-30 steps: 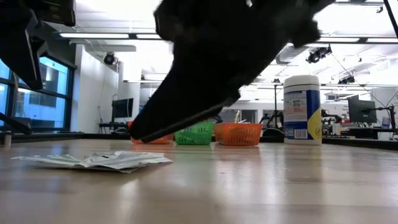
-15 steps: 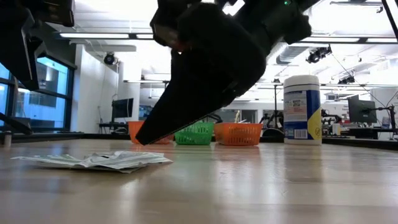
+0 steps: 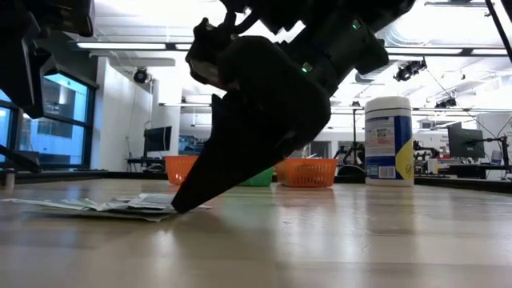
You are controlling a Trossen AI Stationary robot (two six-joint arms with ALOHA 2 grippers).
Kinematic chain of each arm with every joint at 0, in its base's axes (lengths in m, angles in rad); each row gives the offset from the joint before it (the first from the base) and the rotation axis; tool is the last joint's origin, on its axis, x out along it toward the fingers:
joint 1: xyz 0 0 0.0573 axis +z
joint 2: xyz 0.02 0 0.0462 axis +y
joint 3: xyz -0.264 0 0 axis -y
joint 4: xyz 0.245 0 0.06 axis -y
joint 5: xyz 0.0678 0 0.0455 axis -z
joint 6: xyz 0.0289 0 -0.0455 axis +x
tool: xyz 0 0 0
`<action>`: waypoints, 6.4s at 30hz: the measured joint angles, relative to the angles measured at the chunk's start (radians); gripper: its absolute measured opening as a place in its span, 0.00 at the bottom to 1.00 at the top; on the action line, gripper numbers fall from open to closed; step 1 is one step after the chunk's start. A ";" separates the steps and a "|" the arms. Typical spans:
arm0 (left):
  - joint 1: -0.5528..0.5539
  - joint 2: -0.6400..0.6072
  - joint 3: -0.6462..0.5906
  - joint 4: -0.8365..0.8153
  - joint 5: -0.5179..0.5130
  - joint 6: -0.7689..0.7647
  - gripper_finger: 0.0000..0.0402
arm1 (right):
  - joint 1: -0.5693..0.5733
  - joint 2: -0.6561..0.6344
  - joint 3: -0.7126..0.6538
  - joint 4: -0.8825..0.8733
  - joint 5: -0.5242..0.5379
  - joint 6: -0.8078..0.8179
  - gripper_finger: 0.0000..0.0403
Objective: Pick & Place First Aid Supplies
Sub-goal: Put the bandage pack into the right orange bin
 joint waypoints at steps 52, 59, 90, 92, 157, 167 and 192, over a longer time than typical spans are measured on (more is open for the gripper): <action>0.000 0.000 0.000 -0.008 0.010 -0.059 0.40 | -0.022 -0.162 -0.011 -0.565 -0.163 -0.279 0.55; 0.000 0.000 0.000 -0.007 -0.002 -0.059 0.40 | -0.024 -0.182 -0.019 -0.657 -0.125 -0.298 0.55; 0.000 0.000 0.000 -0.007 -0.005 -0.062 0.40 | -0.032 -0.193 -0.133 -0.551 -0.126 -0.243 0.03; 0.000 0.000 0.000 -0.007 -0.005 -0.064 0.40 | -0.032 -0.195 -0.133 -0.552 -0.126 -0.225 0.02; 0.001 0.000 0.000 0.010 -0.122 -0.280 0.40 | -0.650 -0.505 -0.138 -0.620 -0.062 -0.343 0.00; 0.001 0.000 0.000 0.009 -0.149 -0.344 0.40 | -0.747 -0.505 -0.138 -0.587 -0.105 -0.446 0.00; 0.001 0.000 0.000 0.000 -0.213 -0.456 0.40 | -0.995 -0.386 -0.137 -0.409 -0.325 -0.609 0.00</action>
